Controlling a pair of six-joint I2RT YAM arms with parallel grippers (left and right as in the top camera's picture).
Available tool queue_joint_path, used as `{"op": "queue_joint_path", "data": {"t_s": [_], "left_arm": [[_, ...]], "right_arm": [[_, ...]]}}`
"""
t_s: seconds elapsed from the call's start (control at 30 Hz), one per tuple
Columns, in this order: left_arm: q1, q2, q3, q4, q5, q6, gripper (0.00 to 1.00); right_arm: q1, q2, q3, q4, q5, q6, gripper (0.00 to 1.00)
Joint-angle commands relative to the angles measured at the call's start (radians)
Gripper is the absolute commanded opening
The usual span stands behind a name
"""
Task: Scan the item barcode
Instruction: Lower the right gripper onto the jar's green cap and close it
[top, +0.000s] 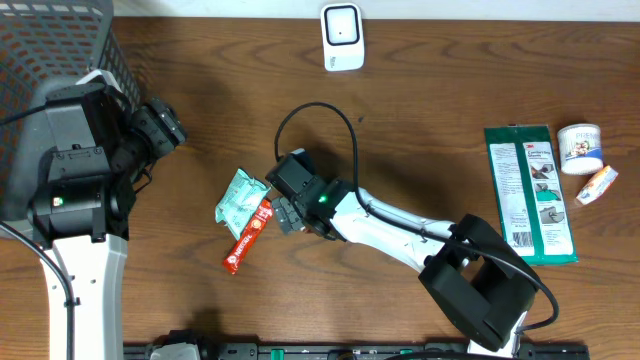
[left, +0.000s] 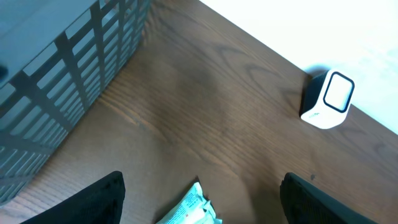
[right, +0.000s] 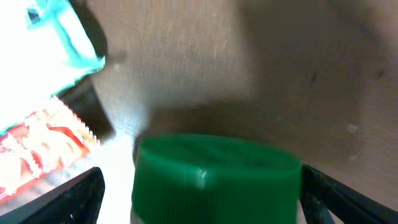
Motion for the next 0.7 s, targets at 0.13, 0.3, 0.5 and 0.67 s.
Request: {"op": "queue_joint_path", "data": {"t_s": [0.13,0.3,0.5,0.67], "left_arm": [[0.004,0.002,0.002,0.001,-0.013,-0.002,0.81],[0.004,0.002,0.002,0.001,-0.013,-0.002,0.81],[0.004,0.002,0.002,0.001,-0.013,-0.002,0.81],[0.004,0.002,0.002,0.001,-0.013,-0.002,0.82]], "right_arm": [[-0.019,0.019,0.003,0.023,0.056,-0.043,0.84],[-0.019,0.061,0.003,0.049,0.059,-0.044,0.83],[-0.02,0.014,0.013,0.048,0.113,-0.058,0.65],[-0.019,-0.118,0.013,0.013,0.112,-0.07,0.49]]}}
